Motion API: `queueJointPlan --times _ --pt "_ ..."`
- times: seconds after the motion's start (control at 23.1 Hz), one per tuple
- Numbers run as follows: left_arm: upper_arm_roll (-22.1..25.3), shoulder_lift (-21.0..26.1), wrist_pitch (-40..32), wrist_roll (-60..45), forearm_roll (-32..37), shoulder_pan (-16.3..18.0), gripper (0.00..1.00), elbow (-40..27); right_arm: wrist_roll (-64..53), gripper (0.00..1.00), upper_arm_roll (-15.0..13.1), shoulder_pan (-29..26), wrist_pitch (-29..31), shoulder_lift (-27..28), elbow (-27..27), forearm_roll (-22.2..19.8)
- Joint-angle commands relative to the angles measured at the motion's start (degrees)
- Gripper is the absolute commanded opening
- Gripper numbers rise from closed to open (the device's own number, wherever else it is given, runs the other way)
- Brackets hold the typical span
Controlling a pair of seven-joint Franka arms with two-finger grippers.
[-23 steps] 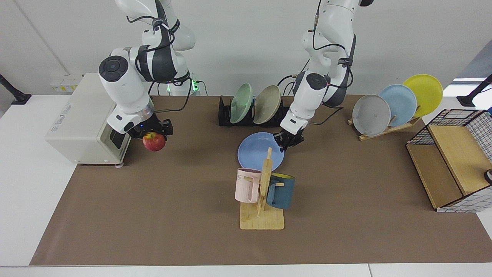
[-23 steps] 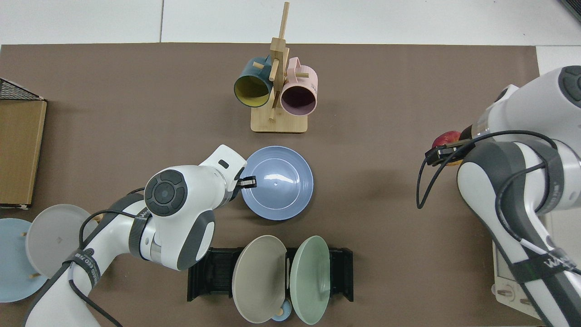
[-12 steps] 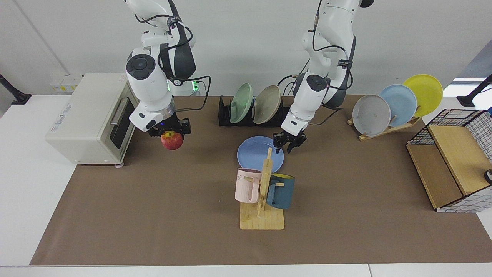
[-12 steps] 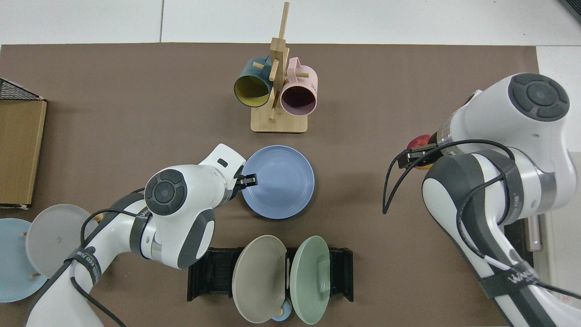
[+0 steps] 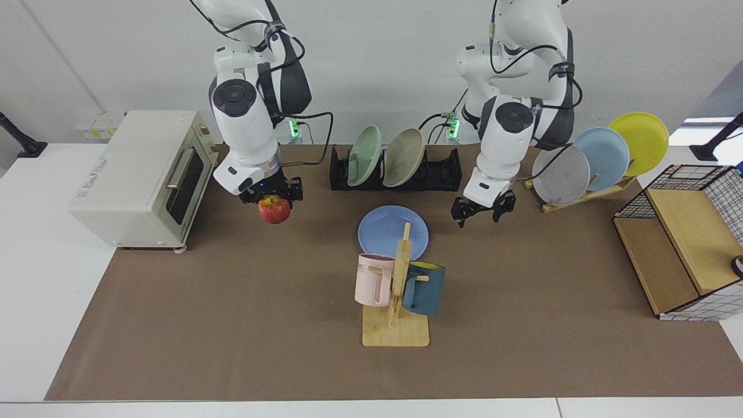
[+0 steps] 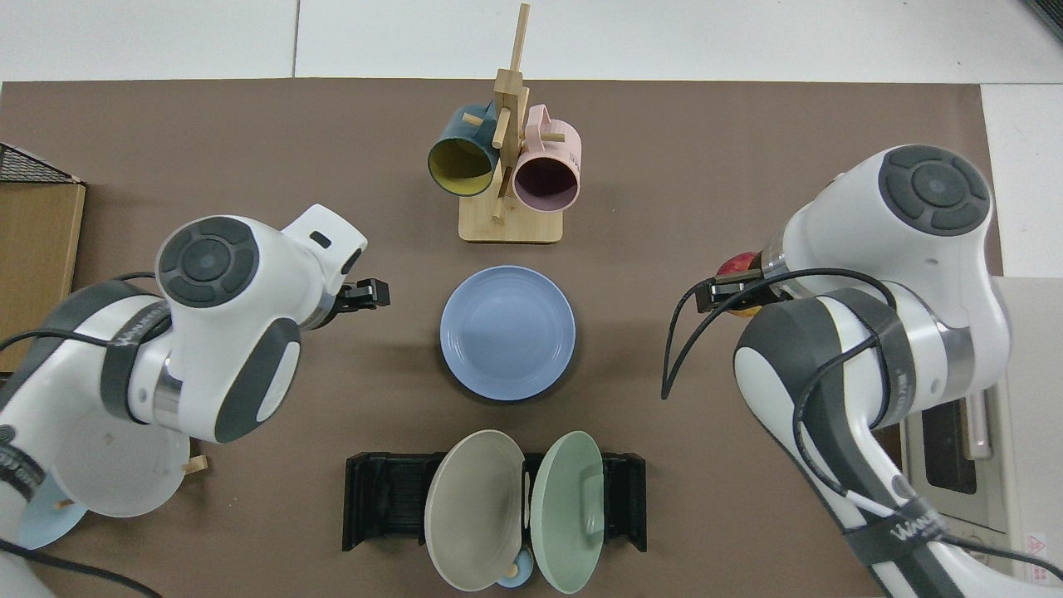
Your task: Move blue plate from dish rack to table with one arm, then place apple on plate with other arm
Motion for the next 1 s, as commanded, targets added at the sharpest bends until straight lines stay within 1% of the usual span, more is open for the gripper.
queueJointPlan --times 0.0,0.17,0.26,0.35,0.48,0.56,0.65,0.82,0.87,0.91,0.95 --pt "1.3 -6.7 -6.5 4.4 1.0 3.5 1.0 0.9 7.8 0.0 0.0 4.6 2.8 -0.4 -1.0 1.0" --pt "6.3 -8.4 -16.8 13.1 0.2 2.8 1.0 6.3 15.6 0.0 0.0 9.6 5.3 1.5 -0.5 1.0" --pt "8.3 -9.1 -20.2 16.5 -0.5 3.1 1.0 8.2 20.0 0.0 0.0 12.3 6.8 3.0 0.1 1.1" --pt "11.1 -11.2 -21.0 20.1 -2.6 3.1 1.0 8.8 23.9 0.0 0.0 14.5 8.6 4.3 0.4 1.2" --pt "15.2 -14.9 -21.4 24.9 -7.7 2.6 1.0 8.8 29.5 0.0 0.0 17.6 10.7 7.4 1.8 1.2" --pt "15.8 -16.5 -23.6 25.7 -8.0 2.4 1.0 9.3 34.2 0.0 0.0 20.0 13.2 9.9 1.9 1.2" --pt "15.8 -16.7 -24.2 25.6 -7.9 2.5 1.0 9.7 37.9 0.0 -0.1 22.4 16.5 12.2 1.8 1.2" --pt "15.8 -16.0 -23.8 25.4 -7.3 2.5 1.0 10.0 39.6 0.0 0.0 22.9 20.4 15.7 1.7 1.2" --pt "15.8 -15.7 -24.2 25.4 -6.6 2.5 1.0 10.5 39.5 0.0 0.0 22.9 20.5 16.0 1.7 1.2" --pt "15.8 -15.4 -24.8 25.4 -6.2 2.5 1.0 11.6 39.6 0.0 0.1 22.9 20.9 16.5 1.5 1.7" --pt "15.8 -14.5 -26.0 25.4 -5.7 2.5 1.0 12.6 39.6 0.0 0.0 23.1 21.4 17.1 1.5 3.2"
